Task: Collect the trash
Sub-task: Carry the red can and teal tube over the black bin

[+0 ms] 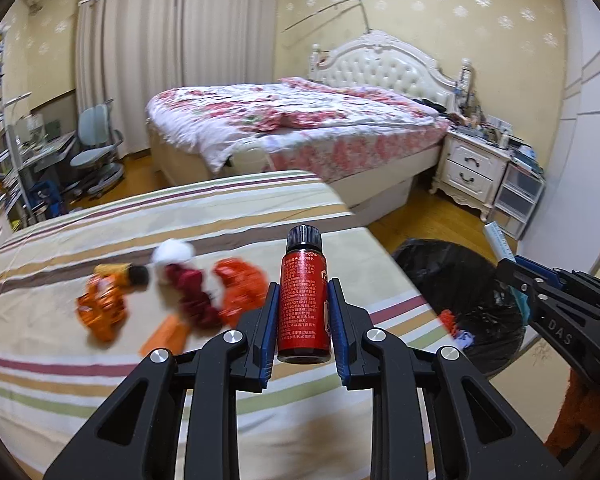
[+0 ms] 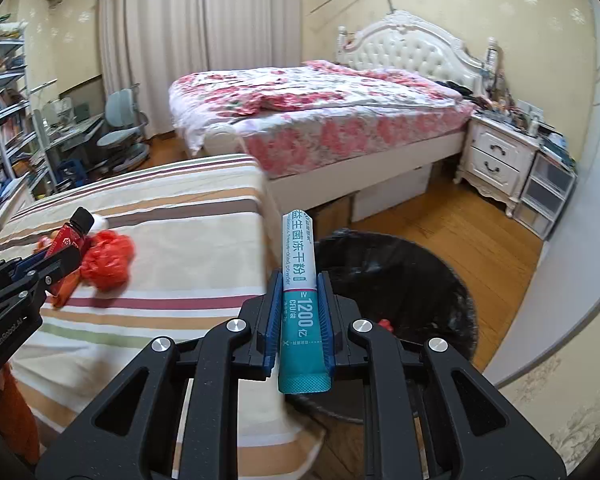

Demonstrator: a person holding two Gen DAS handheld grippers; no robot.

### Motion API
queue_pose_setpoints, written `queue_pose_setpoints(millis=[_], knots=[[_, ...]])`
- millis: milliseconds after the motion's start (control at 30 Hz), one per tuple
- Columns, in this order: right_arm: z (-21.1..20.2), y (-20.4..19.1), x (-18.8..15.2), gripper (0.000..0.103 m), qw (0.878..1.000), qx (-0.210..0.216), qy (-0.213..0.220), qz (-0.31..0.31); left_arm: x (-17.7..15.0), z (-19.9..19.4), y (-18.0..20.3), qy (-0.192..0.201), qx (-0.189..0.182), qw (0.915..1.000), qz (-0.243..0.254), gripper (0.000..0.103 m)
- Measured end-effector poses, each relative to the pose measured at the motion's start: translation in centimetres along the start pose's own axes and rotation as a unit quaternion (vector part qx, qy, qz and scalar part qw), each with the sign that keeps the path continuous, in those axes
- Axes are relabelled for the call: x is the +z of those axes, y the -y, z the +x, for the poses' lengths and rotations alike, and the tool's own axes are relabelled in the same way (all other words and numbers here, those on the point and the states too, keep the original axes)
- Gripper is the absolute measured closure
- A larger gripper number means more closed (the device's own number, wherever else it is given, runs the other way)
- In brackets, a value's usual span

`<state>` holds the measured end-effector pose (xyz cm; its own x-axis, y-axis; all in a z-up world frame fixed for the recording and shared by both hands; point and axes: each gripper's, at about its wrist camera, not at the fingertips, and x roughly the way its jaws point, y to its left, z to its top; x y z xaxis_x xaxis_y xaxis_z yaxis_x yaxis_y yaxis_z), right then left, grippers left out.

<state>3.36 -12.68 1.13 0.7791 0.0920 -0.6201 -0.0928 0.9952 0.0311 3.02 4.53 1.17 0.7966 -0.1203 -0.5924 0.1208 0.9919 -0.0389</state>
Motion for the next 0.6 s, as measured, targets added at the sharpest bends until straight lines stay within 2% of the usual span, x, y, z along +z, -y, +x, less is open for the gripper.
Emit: queue_pose_setpoints(millis=[267, 600], knots=[[2.2, 4.7, 0.1, 0.086, 0.999, -0.028, -0.007, 0.042, 1.7, 3.5, 5.3, -0.01, -0.035, 0.9988, 0.033, 0.078], [3.7, 7.7, 0.0, 0.086, 0.996, -0.066, -0.011, 0.065, 2.8, 7.2, 9.9, -0.016, -0.046, 0.9965, 0.068, 0.078]])
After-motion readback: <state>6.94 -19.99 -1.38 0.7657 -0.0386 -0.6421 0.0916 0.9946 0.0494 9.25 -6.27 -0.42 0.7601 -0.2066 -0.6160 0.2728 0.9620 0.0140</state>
